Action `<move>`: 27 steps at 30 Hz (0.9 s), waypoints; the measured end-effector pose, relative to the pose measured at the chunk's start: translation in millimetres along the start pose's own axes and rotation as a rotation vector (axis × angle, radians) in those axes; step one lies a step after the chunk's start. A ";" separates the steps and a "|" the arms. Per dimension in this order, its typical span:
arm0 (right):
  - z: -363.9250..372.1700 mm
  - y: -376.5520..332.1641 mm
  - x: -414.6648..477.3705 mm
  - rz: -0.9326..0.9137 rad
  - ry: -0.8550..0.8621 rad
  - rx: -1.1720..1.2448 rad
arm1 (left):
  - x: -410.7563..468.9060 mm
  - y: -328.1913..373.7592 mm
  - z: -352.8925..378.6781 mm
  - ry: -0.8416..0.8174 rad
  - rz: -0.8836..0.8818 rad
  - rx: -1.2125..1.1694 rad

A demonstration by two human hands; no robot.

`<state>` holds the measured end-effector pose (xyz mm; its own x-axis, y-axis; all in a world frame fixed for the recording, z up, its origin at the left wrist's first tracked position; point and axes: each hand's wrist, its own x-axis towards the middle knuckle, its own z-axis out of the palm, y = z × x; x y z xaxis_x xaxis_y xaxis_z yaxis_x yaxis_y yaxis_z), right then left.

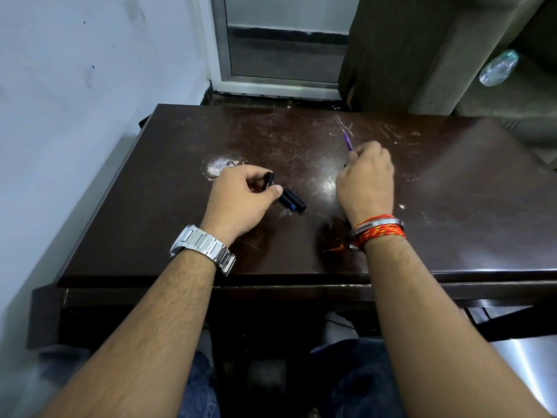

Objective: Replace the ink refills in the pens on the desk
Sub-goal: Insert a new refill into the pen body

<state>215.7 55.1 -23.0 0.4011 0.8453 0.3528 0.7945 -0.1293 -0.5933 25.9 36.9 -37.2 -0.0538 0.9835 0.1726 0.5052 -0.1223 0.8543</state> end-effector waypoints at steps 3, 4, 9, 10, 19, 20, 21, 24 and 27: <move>1.7 -21.5 -10.8 -0.045 0.036 0.434 | -0.7 1.4 -0.1 -0.004 0.012 -0.033; 1.9 -27.5 -14.3 -0.069 0.065 0.521 | -0.8 1.9 -0.3 -0.008 0.011 -0.049; 5.6 -41.8 -21.5 -0.021 -0.018 0.907 | -3.3 7.2 0.0 -0.031 0.020 -0.117; 5.9 -42.5 -21.8 -0.001 -0.048 0.960 | -3.6 8.2 -0.1 -0.041 0.021 -0.118; 4.4 -44.7 -21.5 -0.012 -0.011 1.089 | -3.6 7.2 -1.4 -0.074 0.039 -0.099; 4.8 -44.8 -21.6 -0.009 -0.019 1.090 | -3.5 7.1 -1.4 -0.072 0.044 -0.100; 5.5 -44.9 -21.8 -0.004 -0.033 1.089 | -3.3 7.1 -1.4 -0.071 0.049 -0.097; 7.8 -44.9 -22.4 0.008 -0.127 1.068 | -2.7 6.7 -0.6 -0.077 0.059 -0.093; 11.2 -44.5 -24.6 0.006 -0.250 0.952 | -2.0 5.8 0.2 -0.066 0.070 -0.106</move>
<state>165.4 45.9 -13.3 0.2090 0.9454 0.2503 0.0497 0.2453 -0.9682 29.2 34.3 -32.7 0.0370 0.9783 0.2039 0.4120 -0.2008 0.8888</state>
